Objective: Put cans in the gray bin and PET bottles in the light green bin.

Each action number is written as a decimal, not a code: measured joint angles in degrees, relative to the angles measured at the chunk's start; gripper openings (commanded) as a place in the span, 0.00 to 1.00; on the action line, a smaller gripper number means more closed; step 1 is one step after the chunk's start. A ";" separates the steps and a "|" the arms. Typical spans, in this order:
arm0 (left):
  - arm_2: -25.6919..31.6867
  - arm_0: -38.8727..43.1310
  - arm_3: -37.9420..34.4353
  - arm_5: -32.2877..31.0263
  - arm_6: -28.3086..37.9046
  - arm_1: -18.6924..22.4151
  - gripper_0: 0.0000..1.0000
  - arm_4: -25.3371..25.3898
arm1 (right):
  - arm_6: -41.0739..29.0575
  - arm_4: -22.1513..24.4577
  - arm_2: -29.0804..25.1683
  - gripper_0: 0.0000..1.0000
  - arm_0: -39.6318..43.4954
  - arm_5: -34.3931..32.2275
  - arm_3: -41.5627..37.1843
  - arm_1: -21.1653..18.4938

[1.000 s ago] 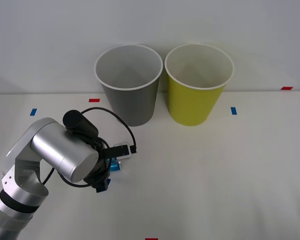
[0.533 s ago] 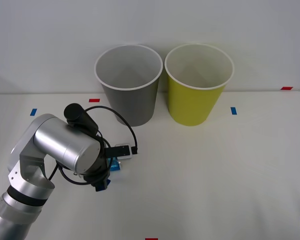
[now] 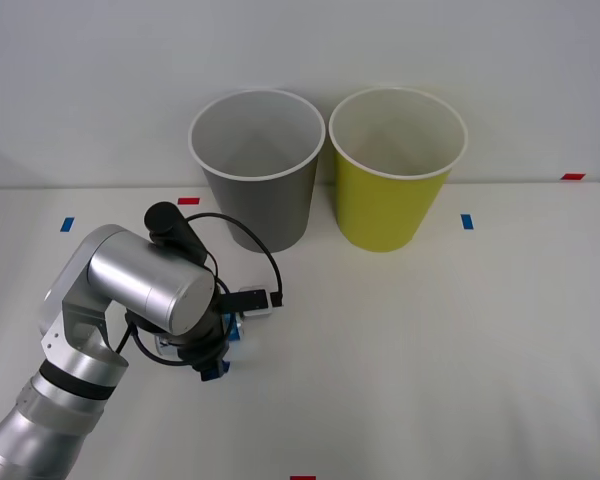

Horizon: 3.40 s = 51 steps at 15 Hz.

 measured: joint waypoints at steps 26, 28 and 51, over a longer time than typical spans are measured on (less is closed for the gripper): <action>4.68 9.24 -17.44 -3.28 10.46 2.27 0.00 4.91 | 0.00 0.00 0.00 1.00 0.00 0.00 0.00 0.00; 5.43 13.27 -23.36 -8.74 13.94 3.39 0.00 5.72 | 0.00 0.00 0.00 1.00 0.00 0.00 0.00 0.00; 36.21 11.14 -45.05 -26.63 32.24 3.22 0.00 39.12 | 0.00 0.00 0.00 1.00 0.00 0.00 0.00 0.00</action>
